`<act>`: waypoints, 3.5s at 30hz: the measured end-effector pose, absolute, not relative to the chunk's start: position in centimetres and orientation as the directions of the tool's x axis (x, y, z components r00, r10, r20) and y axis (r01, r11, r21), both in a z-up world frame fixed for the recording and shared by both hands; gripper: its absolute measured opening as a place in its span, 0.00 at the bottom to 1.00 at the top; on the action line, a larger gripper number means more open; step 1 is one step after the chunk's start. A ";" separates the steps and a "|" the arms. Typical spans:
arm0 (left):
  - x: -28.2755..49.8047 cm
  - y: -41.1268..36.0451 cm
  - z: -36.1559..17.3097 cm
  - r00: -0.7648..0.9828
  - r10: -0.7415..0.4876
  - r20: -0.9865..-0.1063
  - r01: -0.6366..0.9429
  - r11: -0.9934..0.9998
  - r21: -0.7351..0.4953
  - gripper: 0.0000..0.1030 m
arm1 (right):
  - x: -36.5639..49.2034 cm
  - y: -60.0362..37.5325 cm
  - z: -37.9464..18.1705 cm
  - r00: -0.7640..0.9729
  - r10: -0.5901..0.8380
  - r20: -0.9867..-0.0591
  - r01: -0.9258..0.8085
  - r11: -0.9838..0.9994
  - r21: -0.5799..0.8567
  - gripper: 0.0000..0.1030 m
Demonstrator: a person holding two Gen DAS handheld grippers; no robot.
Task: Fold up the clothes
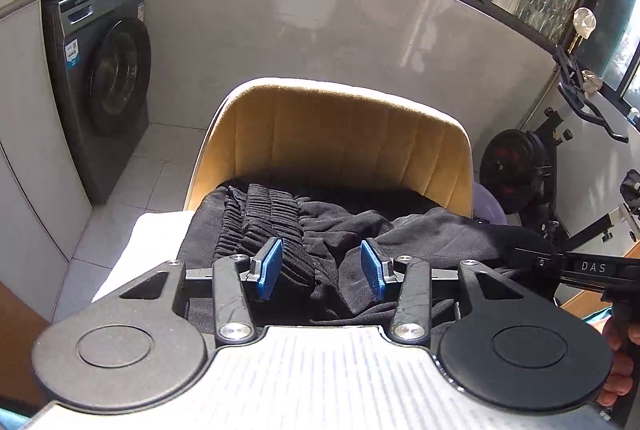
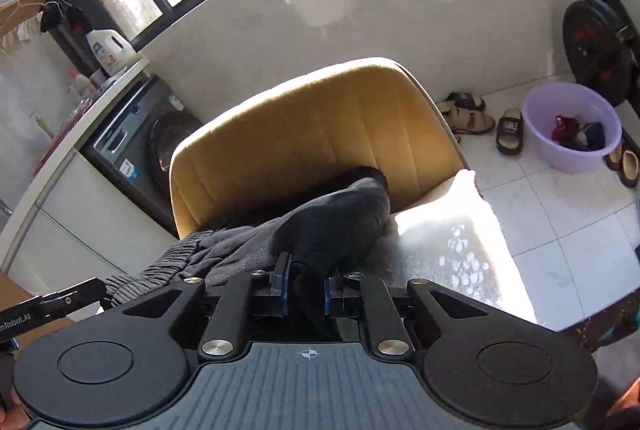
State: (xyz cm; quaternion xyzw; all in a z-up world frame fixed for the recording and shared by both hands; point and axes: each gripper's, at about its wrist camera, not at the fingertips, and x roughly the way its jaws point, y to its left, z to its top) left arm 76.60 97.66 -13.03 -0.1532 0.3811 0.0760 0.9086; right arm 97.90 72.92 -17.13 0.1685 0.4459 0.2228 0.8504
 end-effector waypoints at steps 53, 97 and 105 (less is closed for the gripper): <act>44.0 77.8 -5.0 0.591 0.191 -0.784 -0.360 0.932 -0.045 0.99 | 56.8 60.2 -3.8 0.668 0.267 -0.695 -0.270 0.957 0.109 0.99; 22.5 75.7 -3.0 0.577 0.090 -0.812 -0.210 0.977 -0.041 0.99 | 23.8 61.3 -0.6 0.713 0.122 -0.690 -0.106 0.992 0.065 0.99; 21.4 74.6 -3.2 0.548 0.140 -0.825 -0.281 0.959 -0.024 0.99 | 24.6 59.7 -0.9 0.692 0.175 -0.700 -0.153 0.984 0.094 0.99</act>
